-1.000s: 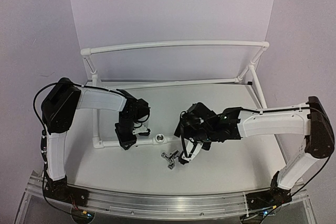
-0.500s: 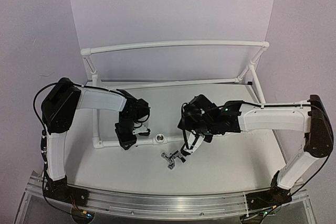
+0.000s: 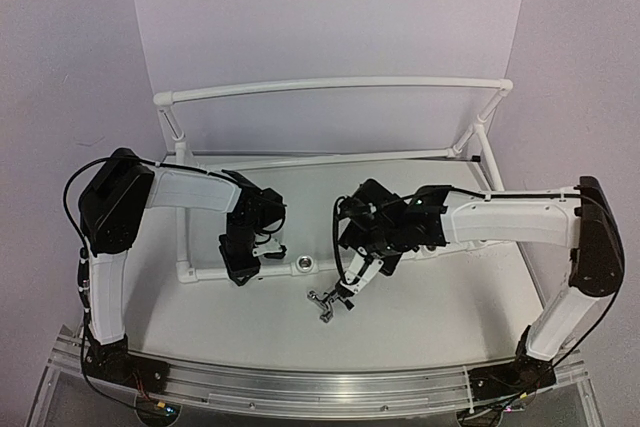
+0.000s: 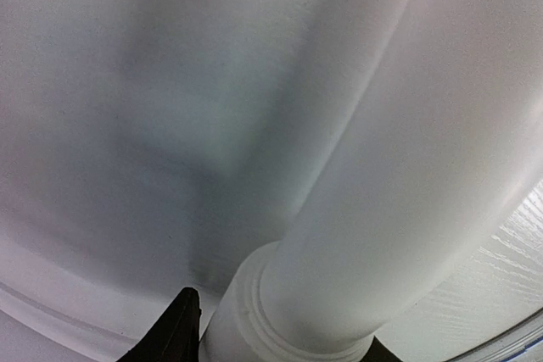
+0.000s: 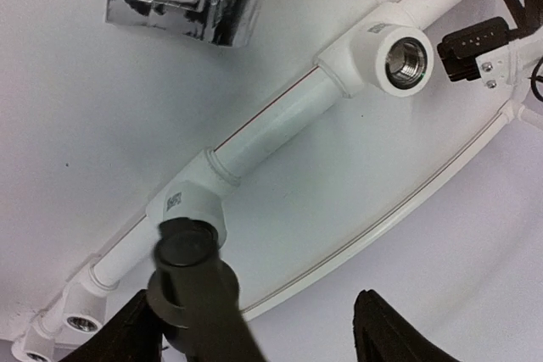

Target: Install the water faucets

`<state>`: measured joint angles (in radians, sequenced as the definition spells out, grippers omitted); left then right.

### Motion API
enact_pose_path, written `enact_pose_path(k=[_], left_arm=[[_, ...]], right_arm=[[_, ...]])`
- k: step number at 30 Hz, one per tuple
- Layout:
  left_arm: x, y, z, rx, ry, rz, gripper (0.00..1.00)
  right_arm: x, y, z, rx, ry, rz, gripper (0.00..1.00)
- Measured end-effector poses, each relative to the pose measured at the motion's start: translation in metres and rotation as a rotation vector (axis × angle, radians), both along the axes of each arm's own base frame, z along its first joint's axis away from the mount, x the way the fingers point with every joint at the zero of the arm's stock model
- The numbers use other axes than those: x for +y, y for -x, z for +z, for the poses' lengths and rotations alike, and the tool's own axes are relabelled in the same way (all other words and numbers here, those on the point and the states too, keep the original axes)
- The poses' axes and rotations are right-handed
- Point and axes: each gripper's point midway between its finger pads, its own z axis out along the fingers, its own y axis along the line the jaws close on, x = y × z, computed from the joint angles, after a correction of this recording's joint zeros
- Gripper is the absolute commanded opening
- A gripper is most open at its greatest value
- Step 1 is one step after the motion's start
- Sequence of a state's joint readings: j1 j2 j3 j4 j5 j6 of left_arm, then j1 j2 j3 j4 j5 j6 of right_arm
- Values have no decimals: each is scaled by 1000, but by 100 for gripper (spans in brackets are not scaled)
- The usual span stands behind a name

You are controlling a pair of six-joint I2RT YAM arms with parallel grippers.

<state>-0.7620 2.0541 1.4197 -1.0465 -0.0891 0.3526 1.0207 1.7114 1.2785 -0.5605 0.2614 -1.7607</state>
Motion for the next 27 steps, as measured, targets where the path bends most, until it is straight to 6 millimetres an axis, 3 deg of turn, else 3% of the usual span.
enact_pose_path(k=[6,13,20,27], left_arm=[[0,0,0,0,0,1,16],[0,0,0,0,0,1,16],[0,0,0,0,0,1,16],[0,0,0,0,0,1,16]], right_arm=[[5,-2,-6,76,-11,-151,52],[15,-3,-1,124,-108,-275,73],[45,-17,15,156,-269,-428,72],[53,-27,26,149,-360,-535,73]])
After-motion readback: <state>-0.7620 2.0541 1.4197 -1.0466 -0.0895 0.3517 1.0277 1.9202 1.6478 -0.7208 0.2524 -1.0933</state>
